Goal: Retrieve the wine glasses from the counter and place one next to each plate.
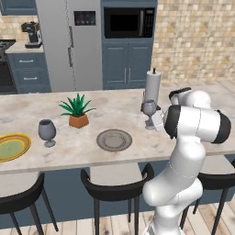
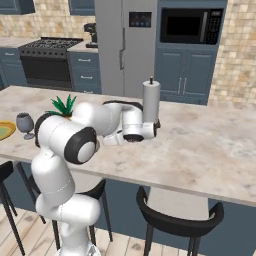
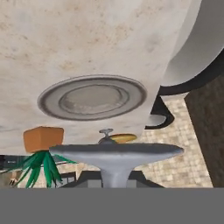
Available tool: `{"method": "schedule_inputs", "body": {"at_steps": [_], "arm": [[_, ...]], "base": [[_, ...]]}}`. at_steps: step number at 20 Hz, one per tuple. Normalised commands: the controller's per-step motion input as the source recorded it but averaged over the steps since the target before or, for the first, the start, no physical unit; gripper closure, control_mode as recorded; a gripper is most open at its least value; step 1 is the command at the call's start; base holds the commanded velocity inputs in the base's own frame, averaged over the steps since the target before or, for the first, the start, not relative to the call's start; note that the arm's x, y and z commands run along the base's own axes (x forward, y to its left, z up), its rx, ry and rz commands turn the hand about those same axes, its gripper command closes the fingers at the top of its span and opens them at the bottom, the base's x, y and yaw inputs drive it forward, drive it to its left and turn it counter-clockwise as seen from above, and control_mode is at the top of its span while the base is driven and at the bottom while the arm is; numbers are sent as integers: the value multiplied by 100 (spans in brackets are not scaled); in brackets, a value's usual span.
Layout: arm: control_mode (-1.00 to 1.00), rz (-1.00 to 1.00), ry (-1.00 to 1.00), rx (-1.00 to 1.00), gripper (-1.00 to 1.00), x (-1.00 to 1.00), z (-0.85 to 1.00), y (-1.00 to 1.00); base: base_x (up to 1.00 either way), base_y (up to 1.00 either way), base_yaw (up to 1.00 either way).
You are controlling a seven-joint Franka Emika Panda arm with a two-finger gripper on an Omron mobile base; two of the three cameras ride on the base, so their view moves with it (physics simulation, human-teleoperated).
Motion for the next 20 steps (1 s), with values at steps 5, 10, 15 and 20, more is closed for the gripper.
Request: {"method": "schedule_inputs", "body": {"at_steps": [5, 10, 15, 20], "arm": [[-100, 0, -5, -12, 100, 0, -41, 0], [-100, 0, -1, -5, 100, 0, -35, 0], [-100, 0, 0, 3, 100, 3, -35, 3], [-100, 0, -2, 3, 100, 17, -23, 0]], "base": [[0, 0, 0], [0, 0, 0], [0, 0, 0], [0, 0, 0]]}}
